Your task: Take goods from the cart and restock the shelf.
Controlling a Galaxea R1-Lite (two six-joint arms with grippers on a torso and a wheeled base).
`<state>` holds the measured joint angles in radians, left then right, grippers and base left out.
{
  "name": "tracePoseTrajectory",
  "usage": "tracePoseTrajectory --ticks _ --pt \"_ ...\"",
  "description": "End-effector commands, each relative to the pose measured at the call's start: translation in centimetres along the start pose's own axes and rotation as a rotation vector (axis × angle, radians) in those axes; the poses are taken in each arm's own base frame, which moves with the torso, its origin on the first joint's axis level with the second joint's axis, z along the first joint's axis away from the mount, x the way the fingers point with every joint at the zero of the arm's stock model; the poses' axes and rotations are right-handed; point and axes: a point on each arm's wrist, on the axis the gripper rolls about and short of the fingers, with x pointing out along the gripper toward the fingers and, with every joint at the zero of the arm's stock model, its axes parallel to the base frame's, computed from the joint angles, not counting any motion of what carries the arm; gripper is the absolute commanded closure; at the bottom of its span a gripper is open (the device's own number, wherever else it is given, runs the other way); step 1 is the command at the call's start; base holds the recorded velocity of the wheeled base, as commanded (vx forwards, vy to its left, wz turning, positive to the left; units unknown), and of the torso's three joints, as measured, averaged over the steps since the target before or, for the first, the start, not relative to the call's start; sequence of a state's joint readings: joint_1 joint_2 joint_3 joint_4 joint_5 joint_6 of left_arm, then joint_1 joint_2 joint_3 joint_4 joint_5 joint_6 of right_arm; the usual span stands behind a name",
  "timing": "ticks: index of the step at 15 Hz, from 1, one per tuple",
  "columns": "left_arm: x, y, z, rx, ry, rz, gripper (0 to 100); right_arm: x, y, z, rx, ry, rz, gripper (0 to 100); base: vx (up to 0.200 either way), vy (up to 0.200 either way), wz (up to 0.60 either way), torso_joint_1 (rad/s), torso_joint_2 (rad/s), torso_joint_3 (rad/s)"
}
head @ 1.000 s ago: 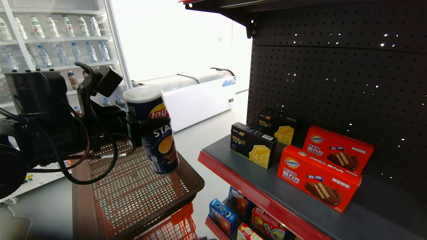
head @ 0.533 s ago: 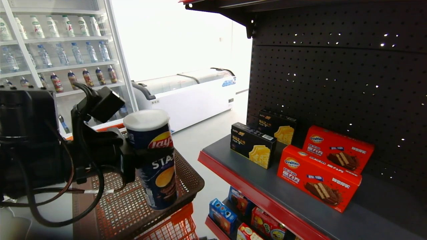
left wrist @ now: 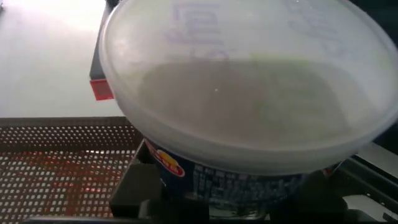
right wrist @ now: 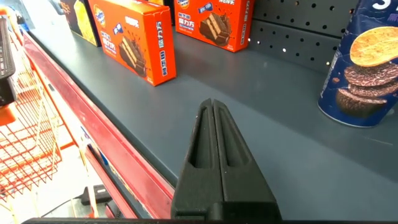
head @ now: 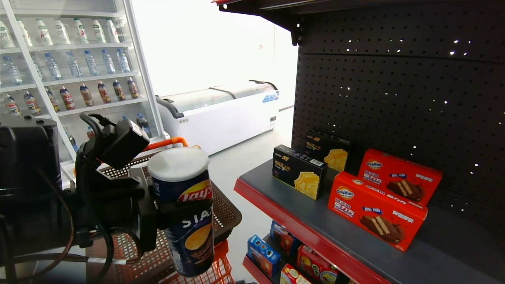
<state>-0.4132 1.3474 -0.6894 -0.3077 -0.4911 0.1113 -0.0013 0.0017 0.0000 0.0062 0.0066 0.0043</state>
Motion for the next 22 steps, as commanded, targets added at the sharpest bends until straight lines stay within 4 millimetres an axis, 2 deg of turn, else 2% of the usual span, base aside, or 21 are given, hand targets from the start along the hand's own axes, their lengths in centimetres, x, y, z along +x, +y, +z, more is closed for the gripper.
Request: tracePoseTrajectory --ticks 1,9,16,17,22 --pt "0.0 -0.8 0.2 0.015 -0.008 -0.033 100 0.0 0.0 0.0 0.0 0.001 0.001 100 0.0 0.0 0.0 0.0 0.0 0.0" --pt "-0.9 -2.0 -1.0 0.014 0.006 -0.064 100 0.0 0.0 0.0 -0.001 0.001 0.002 100 0.0 0.0 0.0 0.0 0.0 0.0" --pt "-1.2 -2.1 -1.0 0.015 -0.002 -0.062 100 0.0 0.0 0.0 -0.004 0.001 0.002 100 0.0 0.0 0.0 0.0 0.0 0.0" --pt "-1.2 -2.1 -1.0 0.015 -0.002 -0.062 100 0.0 0.0 0.0 -0.007 0.001 0.001 0 0.0 0.0 0.0 0.0 0.0 0.0" --pt "-1.2 -2.0 -0.9 0.016 -0.006 -0.06 100 0.0 0.0 0.0 -0.004 0.001 0.001 0 0.0 0.0 0.0 0.0 0.0 0.0"
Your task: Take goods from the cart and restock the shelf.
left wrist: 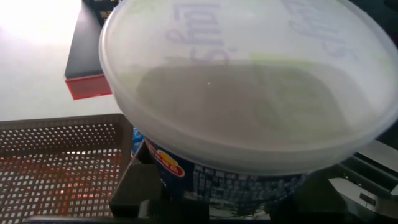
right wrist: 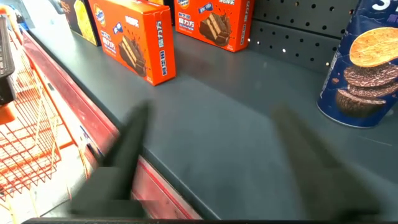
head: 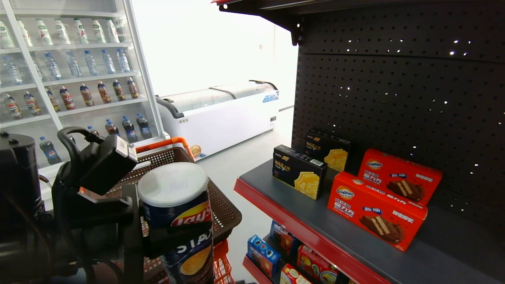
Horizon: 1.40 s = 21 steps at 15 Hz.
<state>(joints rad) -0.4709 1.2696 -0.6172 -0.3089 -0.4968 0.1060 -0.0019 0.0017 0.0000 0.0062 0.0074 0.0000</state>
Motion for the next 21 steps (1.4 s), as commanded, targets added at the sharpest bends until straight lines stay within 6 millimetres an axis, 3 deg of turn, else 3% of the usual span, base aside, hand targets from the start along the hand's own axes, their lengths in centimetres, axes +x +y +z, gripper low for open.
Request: tracePoseTrajectory --ticks 1,9,16,21 --pt "0.1 0.0 0.1 0.002 -0.004 -0.001 100 0.0 0.0 0.0 0.0 0.001 0.001 0 0.0 0.0 0.0 0.0 0.0 0.0" --pt "0.0 -0.1 0.0 0.003 -0.002 -0.014 100 0.0 0.0 0.0 0.0 0.001 0.001 0 0.0 0.0 0.0 0.0 0.0 0.0" --pt "0.3 0.0 0.0 0.0 0.002 -0.023 100 0.0 0.0 0.0 0.0 0.001 0.001 0 0.0 0.0 -0.6 0.002 0.0 0.003" --pt "0.4 -0.2 1.8 0.033 -0.047 -0.037 100 0.0 0.0 0.0 0.0 0.001 0.001 0 0.0 0.0 -0.6 0.002 0.0 0.001"
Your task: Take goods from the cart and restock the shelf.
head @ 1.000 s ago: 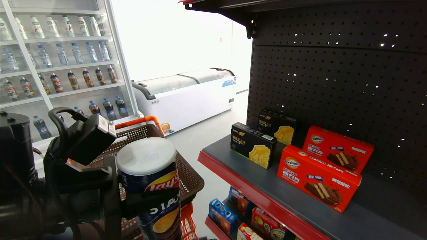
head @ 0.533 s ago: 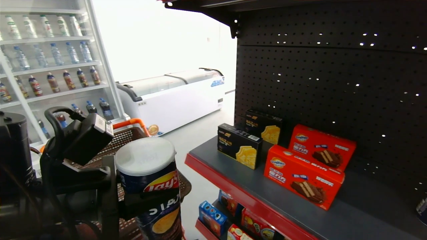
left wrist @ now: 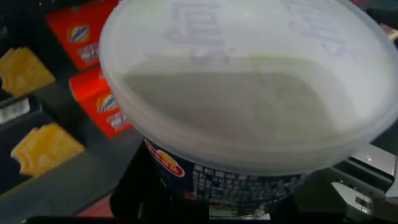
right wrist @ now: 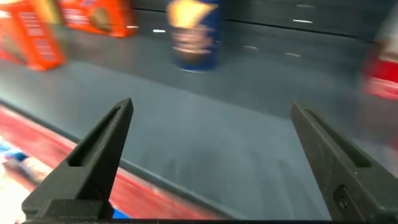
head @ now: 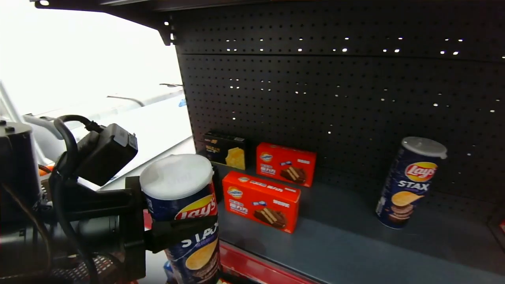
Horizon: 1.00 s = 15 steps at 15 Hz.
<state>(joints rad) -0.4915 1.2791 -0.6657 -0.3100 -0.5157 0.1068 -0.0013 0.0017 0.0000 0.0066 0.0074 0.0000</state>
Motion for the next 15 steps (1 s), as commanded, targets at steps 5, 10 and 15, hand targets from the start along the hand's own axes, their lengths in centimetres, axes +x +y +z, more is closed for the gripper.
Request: tracePoseTrajectory --ticks 5,10,15 --pt "0.33 0.13 0.66 0.008 -0.013 -0.004 100 0.01 0.0 0.01 0.0 0.001 0.0 0 0.0 0.0 -0.6 0.001 0.0 0.002" --pt "0.36 0.16 0.41 0.003 -0.005 -0.003 100 0.01 0.0 0.01 0.0 0.001 -0.002 0 0.0 0.0 -0.48 0.001 0.0 0.004" --pt "0.27 0.25 0.39 0.002 -0.006 0.005 100 0.01 0.0 0.01 -0.002 0.001 0.002 0 0.0 0.0 0.0 0.0 0.0 0.0"
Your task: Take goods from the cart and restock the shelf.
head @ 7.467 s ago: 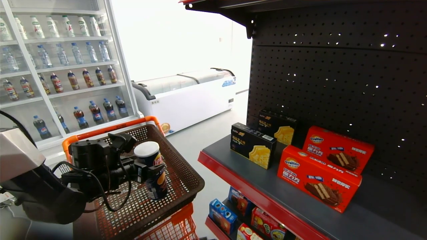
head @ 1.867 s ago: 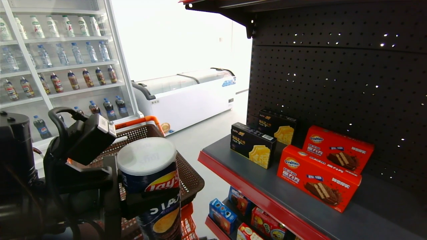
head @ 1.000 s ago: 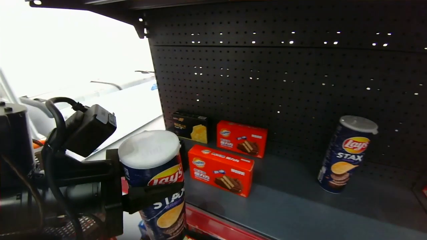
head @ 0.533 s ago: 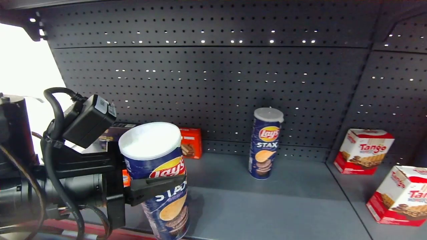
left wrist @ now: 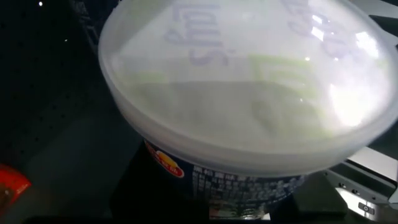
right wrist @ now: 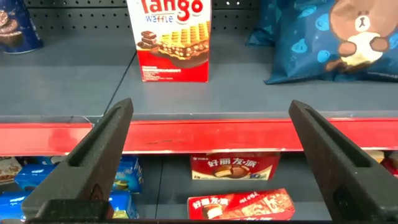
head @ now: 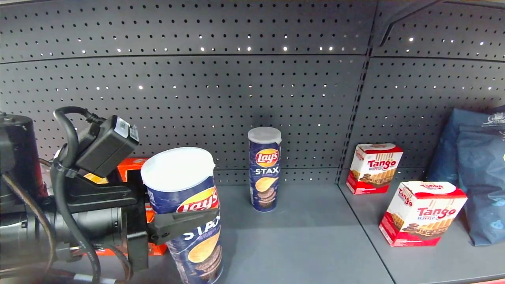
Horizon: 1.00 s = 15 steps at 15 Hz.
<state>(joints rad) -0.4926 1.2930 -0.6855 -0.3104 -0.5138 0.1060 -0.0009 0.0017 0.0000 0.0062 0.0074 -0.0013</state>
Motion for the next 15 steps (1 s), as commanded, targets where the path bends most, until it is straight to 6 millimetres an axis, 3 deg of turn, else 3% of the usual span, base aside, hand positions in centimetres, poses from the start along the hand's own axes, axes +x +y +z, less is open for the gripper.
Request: tracePoseTrajectory --ticks 1,15 --pt "-0.06 0.04 0.06 0.0 -0.002 0.003 100 0.01 0.0 0.0 0.0 0.001 0.001 0 0.0 0.0 0.0 0.0 0.0 0.0" --pt "-0.19 0.04 -0.33 -0.008 0.007 0.008 100 0.01 0.0 0.0 0.001 0.001 -0.002 0 0.0 0.0 0.09 0.0 0.0 0.001"
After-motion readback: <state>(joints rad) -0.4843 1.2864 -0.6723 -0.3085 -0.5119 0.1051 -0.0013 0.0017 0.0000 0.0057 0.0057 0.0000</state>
